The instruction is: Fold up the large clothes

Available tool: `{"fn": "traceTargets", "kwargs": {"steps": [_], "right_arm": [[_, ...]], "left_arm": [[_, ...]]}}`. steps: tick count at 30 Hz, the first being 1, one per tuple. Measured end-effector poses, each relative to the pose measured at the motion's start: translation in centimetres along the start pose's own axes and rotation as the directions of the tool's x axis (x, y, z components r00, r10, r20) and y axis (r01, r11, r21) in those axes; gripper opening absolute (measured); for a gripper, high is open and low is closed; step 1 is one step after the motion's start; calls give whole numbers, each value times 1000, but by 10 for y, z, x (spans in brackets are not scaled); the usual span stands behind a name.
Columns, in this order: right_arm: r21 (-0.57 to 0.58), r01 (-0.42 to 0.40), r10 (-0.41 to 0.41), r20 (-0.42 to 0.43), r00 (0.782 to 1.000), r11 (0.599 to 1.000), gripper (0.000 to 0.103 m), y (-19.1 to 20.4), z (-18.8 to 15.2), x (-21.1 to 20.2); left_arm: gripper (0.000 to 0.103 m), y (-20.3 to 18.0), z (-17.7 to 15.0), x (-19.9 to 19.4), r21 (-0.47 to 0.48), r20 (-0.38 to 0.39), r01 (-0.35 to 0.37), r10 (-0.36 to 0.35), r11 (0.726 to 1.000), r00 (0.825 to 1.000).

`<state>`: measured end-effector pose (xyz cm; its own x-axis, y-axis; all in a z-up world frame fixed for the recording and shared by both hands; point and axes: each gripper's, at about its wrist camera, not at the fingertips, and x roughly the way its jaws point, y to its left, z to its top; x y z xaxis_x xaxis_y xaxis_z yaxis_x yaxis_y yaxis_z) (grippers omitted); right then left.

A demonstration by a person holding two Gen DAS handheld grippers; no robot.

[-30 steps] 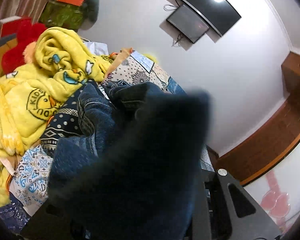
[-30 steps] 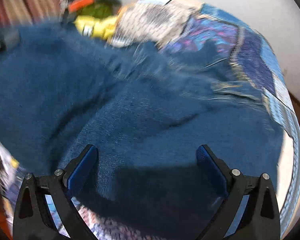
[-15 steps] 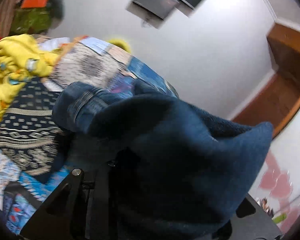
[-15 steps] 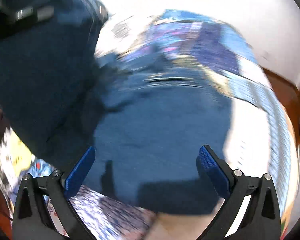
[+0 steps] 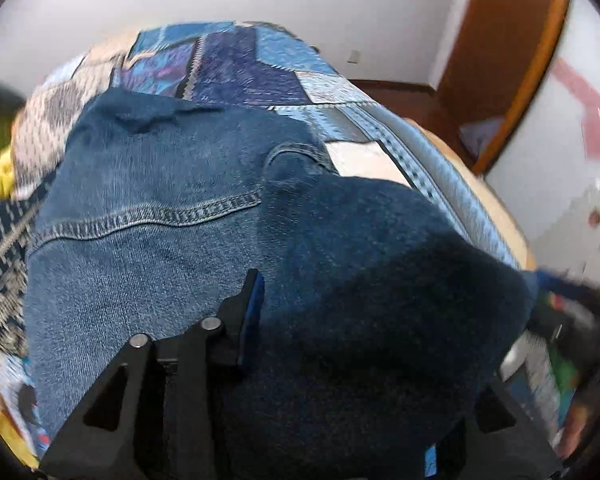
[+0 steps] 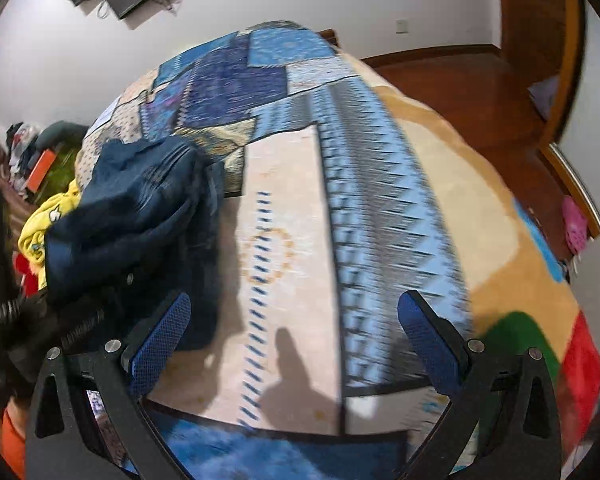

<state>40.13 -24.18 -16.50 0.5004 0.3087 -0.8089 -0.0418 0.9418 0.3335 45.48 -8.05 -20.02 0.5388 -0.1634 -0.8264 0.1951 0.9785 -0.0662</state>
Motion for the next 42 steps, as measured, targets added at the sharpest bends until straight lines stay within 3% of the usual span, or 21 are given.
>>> {"fn": "traceTargets", "kwargs": {"steps": [2,4,7,12,18,22,24,27,31,38,42], "right_arm": [[4,5,-5,9,1000,1000,103,-4,1,-5],[2,3,-3,22,1000,1000,103,-8,6,-10],[-21,-4,5,45,999,1000,103,0,8,-20],[-94,-27,35,84,996,995,103,28,14,-33],[-213,-60,84,106,991,975,103,77,21,-32],[-264,-61,85,80,993,962,103,104,21,-11],[-275,-72,91,54,994,959,103,110,16,3],[-271,-77,80,-1,997,959,103,108,6,22],[-278,-28,5,-84,996,960,103,90,-9,49],[-236,-43,8,-149,989,971,103,52,-16,41],[-230,-63,36,-118,992,971,103,51,-9,21]], "left_arm": [[49,-3,-4,-6,49,-20,12,-11,999,1000],[71,-4,-9,-15,65,-40,82,-80,994,996],[82,-12,-19,-34,95,-49,100,-95,990,994],[84,6,-26,-81,54,9,106,-107,993,994],[99,77,-19,-118,-96,130,-5,17,995,991],[99,120,-21,-107,-190,63,-104,118,976,991],[99,137,-31,-94,-243,14,-102,109,965,994],[99,147,-49,-70,-239,-57,-112,102,965,993],[101,155,-71,-65,-273,-30,-42,35,961,999],[103,170,-83,-69,-325,-45,49,-67,944,997],[102,176,-74,-84,-316,-44,3,-17,949,999]]}}
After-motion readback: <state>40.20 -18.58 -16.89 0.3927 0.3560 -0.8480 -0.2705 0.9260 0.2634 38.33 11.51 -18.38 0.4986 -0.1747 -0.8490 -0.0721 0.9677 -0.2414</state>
